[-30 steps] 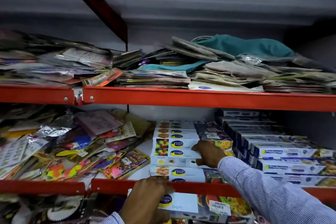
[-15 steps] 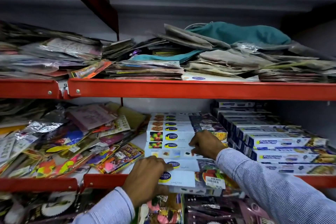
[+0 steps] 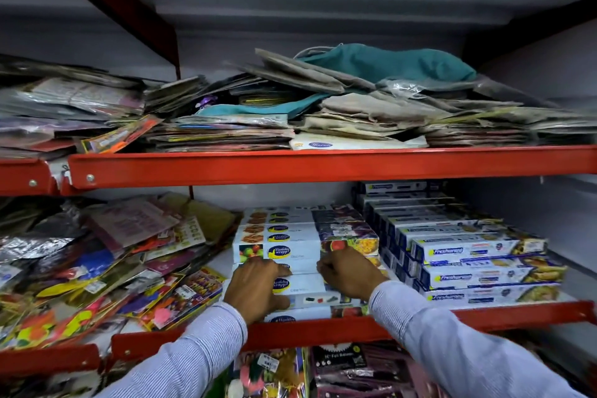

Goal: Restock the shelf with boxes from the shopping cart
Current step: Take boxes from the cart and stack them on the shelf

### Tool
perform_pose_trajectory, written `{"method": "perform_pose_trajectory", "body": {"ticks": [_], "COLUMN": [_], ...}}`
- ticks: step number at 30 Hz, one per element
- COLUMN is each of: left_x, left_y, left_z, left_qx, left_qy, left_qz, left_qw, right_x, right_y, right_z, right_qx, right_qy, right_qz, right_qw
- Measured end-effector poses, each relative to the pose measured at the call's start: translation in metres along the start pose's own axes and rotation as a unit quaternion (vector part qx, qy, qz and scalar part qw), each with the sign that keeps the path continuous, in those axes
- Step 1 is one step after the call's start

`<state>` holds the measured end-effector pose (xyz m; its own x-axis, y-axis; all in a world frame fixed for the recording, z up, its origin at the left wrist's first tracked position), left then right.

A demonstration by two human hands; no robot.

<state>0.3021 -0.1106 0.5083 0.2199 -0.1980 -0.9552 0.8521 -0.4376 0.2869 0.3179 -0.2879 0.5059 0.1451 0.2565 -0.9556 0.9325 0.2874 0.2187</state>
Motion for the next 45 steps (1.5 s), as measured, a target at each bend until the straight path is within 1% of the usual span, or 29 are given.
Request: {"method": "perform_pose_trajectory", "body": {"ticks": [4,6,8,9,11,13,16,20,29,35,38,40,42,45], "left_x": [0.016,0.02,0.022,0.023,0.027,0.033,0.041,0.043,0.041,0.039,0.039,0.036,0.032,0.034], "left_y": [-0.003,-0.007,-0.009,-0.011,-0.012,-0.012,-0.014,-0.015,-0.016,-0.018,-0.023,-0.032,-0.05,-0.094], "left_z": [0.001,0.0,0.0,-0.001,-0.002,-0.005,-0.006,-0.004,0.003,0.006,0.007,0.008,0.012,0.025], "left_qx": [0.014,0.014,0.015,0.015,0.007,-0.003,-0.002,0.016,0.028,0.029,0.037,0.043,0.058,0.082], "left_qy": [-0.023,-0.05,-0.049,-0.038,-0.044,-0.066,-0.07,-0.058,-0.061,-0.035,-0.005,0.011,0.015,0.016], "left_qz": [0.029,0.052,0.075,0.083,0.074,0.051,0.051,0.062,0.078,0.073,0.077,0.089,0.112,0.118], "left_qw": [0.999,0.997,0.996,0.996,0.996,0.996,0.996,0.996,0.995,0.996,0.996,0.995,0.992,0.99], "right_x": [0.006,0.006,0.006,0.007,0.012,0.018,0.023,0.022,0.02,0.021,0.02,0.019,0.021,0.037], "right_y": [-0.018,-0.026,-0.032,-0.035,-0.039,-0.04,-0.041,-0.041,-0.04,-0.04,-0.046,-0.053,-0.067,-0.1], "right_z": [-0.008,-0.012,-0.014,-0.014,-0.014,-0.009,-0.006,-0.004,-0.003,-0.004,-0.008,-0.011,-0.017,-0.026], "right_qx": [-0.014,-0.028,-0.041,-0.044,-0.042,-0.027,-0.027,-0.036,-0.034,-0.028,-0.026,-0.023,-0.021,-0.023], "right_qy": [-0.006,-0.001,-0.012,-0.023,-0.042,-0.048,-0.057,-0.057,-0.059,-0.062,-0.077,-0.089,-0.081,-0.074], "right_qz": [0.074,0.099,0.112,0.113,0.103,0.071,0.035,0.034,0.018,0.004,-0.018,-0.012,0.013,0.036], "right_qw": [0.997,0.995,0.993,0.992,0.993,0.996,0.997,0.997,0.998,0.998,0.997,0.996,0.996,0.996]}}
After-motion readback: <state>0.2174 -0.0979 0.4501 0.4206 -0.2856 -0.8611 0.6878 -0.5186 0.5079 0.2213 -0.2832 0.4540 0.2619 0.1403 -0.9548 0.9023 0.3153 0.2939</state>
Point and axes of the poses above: each hand's wrist, its own y-axis towards the middle knuckle, its own x-axis out of the palm, z = x × y, the point moved 6 cm from there along y, towards the middle knuckle, and after that the axes turned 4 degrees about -z, right-handed, at the moved point
